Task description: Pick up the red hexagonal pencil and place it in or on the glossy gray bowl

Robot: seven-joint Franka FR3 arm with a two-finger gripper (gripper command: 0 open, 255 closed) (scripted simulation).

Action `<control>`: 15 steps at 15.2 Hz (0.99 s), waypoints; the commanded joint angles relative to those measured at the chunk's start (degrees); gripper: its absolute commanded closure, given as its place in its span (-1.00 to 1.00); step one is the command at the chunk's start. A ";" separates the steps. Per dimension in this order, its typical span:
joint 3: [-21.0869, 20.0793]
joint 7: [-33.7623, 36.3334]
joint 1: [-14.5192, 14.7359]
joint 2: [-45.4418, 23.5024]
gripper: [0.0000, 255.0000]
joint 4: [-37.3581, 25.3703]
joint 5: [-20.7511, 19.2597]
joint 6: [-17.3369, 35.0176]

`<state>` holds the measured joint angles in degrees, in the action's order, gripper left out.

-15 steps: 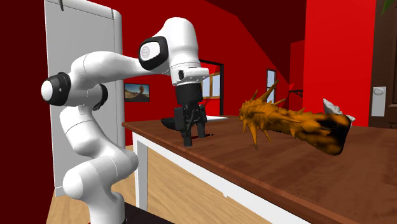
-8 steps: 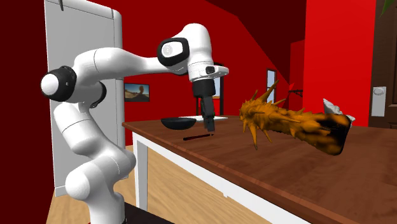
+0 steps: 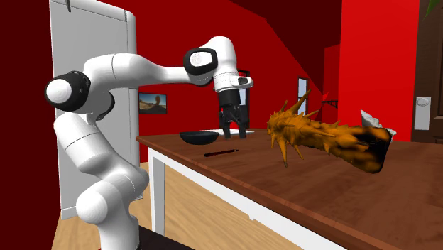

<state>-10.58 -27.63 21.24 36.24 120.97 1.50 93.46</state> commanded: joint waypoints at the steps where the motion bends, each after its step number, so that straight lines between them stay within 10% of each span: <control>1: -0.12 -0.50 0.31 0.23 -1.00 1.54 0.02 1.30; 13: -0.14 -0.55 0.37 0.63 -1.00 5.39 0.10 4.75; 14: -0.14 -0.55 0.37 0.63 1.00 5.39 0.10 4.75; 15: -0.14 -0.55 0.37 0.63 1.00 5.39 0.10 4.75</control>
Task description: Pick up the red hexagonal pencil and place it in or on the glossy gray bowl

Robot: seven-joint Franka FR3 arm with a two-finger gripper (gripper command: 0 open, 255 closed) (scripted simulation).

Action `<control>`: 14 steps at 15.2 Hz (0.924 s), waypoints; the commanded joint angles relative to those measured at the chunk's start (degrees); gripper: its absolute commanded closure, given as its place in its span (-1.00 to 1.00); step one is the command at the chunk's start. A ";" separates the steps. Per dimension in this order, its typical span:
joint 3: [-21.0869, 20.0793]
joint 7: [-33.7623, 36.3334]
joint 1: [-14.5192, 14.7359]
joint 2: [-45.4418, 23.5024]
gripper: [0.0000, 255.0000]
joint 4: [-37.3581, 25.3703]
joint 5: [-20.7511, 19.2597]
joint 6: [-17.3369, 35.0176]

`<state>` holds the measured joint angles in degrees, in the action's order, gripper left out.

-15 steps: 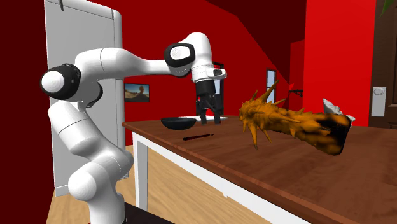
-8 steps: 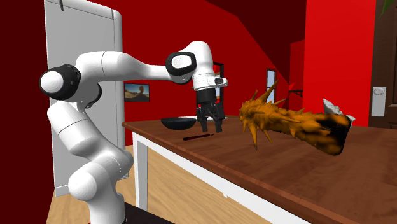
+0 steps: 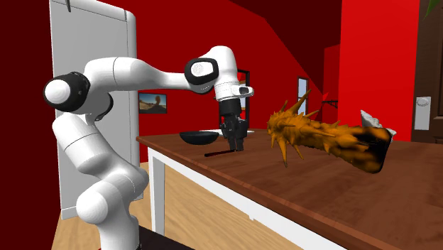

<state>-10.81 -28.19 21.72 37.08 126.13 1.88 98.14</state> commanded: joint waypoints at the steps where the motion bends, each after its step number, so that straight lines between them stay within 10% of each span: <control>1: 0.10 -0.01 -0.11 -0.22 1.00 0.24 -0.29 0.09; 14: 0.23 -0.15 -0.40 -1.57 1.00 -5.45 -0.55 -4.24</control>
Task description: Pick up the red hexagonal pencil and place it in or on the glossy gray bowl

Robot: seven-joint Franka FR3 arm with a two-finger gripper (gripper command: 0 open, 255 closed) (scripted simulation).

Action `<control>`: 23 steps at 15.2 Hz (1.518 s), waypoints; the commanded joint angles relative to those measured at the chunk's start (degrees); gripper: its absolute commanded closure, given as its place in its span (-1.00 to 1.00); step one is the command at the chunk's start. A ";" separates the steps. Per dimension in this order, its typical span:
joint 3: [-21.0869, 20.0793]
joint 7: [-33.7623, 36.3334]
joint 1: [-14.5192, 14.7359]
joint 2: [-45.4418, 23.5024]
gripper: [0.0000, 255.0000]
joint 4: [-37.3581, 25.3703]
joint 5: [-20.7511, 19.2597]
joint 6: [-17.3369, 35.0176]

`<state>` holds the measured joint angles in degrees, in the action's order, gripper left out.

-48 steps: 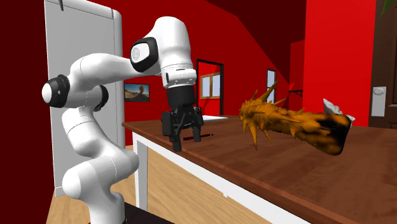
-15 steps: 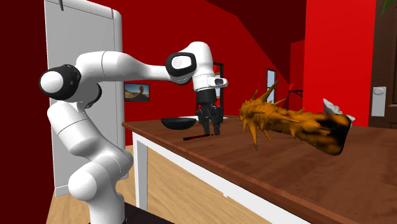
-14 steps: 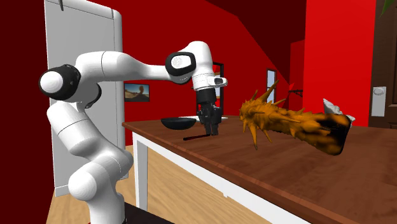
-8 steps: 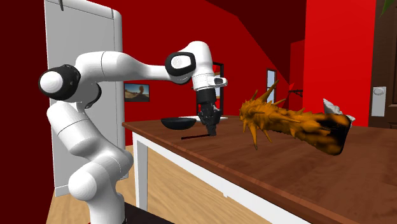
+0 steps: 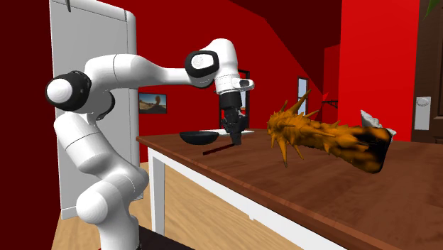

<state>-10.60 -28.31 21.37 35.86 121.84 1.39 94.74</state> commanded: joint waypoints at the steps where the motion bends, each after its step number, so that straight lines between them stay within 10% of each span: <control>1: 0.04 -0.05 -0.10 -0.62 1.00 -2.15 -0.11 -1.56; 23: -4.75 5.99 0.75 -3.52 1.00 -19.38 1.26 -15.87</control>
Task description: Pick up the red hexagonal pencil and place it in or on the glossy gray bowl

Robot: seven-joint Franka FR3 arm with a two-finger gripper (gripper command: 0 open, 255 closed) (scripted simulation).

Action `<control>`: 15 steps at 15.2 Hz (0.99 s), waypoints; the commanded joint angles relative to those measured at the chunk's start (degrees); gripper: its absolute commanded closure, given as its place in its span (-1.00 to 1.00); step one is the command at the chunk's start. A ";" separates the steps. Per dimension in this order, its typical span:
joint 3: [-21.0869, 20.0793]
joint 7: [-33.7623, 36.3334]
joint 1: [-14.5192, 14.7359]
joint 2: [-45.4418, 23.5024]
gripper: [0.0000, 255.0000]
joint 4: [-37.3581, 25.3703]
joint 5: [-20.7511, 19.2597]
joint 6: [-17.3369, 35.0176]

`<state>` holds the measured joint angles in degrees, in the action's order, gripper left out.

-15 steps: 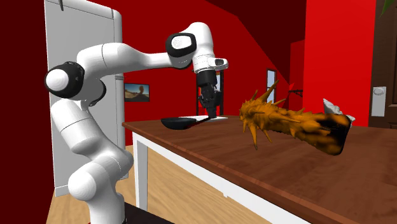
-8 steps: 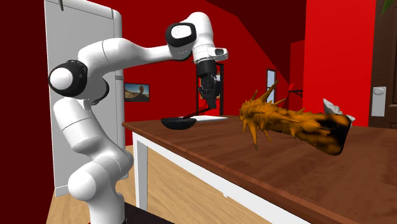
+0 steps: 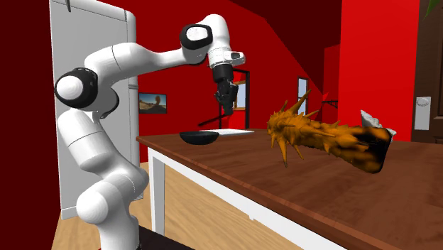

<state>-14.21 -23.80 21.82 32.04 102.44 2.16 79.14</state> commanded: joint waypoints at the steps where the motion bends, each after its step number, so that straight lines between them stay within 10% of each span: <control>1: -2.14 2.74 0.59 0.74 1.00 -0.07 0.98 -0.76; 15: -13.63 16.70 3.19 3.94 1.00 0.08 6.85 -2.72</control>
<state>-27.81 -7.17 24.80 35.32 101.16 8.75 75.68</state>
